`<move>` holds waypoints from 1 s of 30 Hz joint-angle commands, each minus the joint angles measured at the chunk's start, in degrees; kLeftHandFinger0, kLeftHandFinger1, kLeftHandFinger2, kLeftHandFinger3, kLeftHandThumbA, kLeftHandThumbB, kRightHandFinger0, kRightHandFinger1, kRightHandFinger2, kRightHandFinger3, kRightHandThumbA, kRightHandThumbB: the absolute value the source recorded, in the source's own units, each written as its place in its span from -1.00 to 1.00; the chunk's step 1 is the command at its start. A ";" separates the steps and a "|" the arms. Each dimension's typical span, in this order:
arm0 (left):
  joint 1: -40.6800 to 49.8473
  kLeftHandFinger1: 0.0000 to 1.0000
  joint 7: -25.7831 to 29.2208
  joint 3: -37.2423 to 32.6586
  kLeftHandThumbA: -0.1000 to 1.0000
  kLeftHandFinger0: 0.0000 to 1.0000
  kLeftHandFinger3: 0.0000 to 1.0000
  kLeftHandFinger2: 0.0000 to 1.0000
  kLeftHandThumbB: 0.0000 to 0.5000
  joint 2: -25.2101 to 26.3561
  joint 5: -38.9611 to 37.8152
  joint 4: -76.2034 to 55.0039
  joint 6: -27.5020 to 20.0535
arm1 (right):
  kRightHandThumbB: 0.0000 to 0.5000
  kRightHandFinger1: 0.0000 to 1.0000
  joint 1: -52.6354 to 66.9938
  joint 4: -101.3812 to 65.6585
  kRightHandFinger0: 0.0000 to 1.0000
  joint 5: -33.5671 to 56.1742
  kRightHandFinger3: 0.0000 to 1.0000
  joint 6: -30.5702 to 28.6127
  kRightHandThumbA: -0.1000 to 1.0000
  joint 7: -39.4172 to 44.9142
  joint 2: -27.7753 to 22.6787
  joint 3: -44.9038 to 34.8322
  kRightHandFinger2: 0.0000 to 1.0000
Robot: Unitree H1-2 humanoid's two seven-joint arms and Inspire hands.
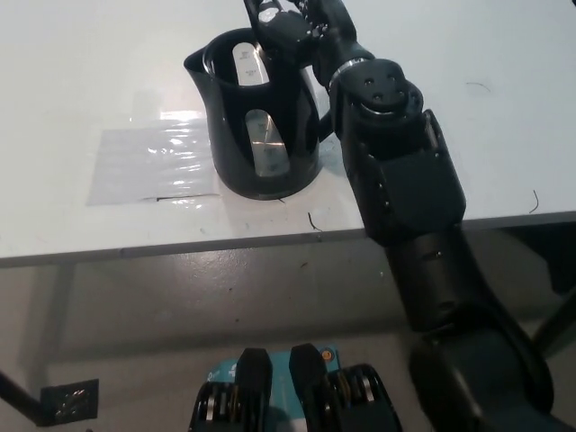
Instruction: The robot uses its right hand to push down on the lid of a kettle kept in the middle of the desk to close it
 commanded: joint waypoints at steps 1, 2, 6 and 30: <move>1.38 1.00 -0.37 -0.12 1.00 1.00 1.00 1.00 -0.54 0.82 0.42 -1.15 -0.11 | -0.86 1.00 -6.82 2.02 1.00 -0.84 1.00 0.04 -0.13 -1.35 -1.04 0.53 1.00; 1.57 1.00 -0.42 -0.13 1.00 1.00 1.00 1.00 -0.53 0.93 0.44 -1.22 -0.03 | -0.86 1.00 -7.62 2.57 1.00 -0.73 1.00 0.04 -0.13 -1.44 -1.11 0.44 1.00; 1.71 1.00 -0.13 -0.59 1.00 1.00 1.00 1.00 -0.54 0.96 1.06 -1.39 0.01 | -0.85 1.00 -11.99 4.44 1.00 -0.73 1.00 0.04 -0.12 -2.25 -1.53 0.17 1.00; -0.40 1.00 -0.96 -5.03 1.00 1.00 1.00 1.00 -0.46 0.31 1.75 -2.38 2.42 | -0.93 1.00 -10.66 4.04 1.00 2.11 1.00 -0.27 -0.14 -3.03 1.96 -1.72 1.00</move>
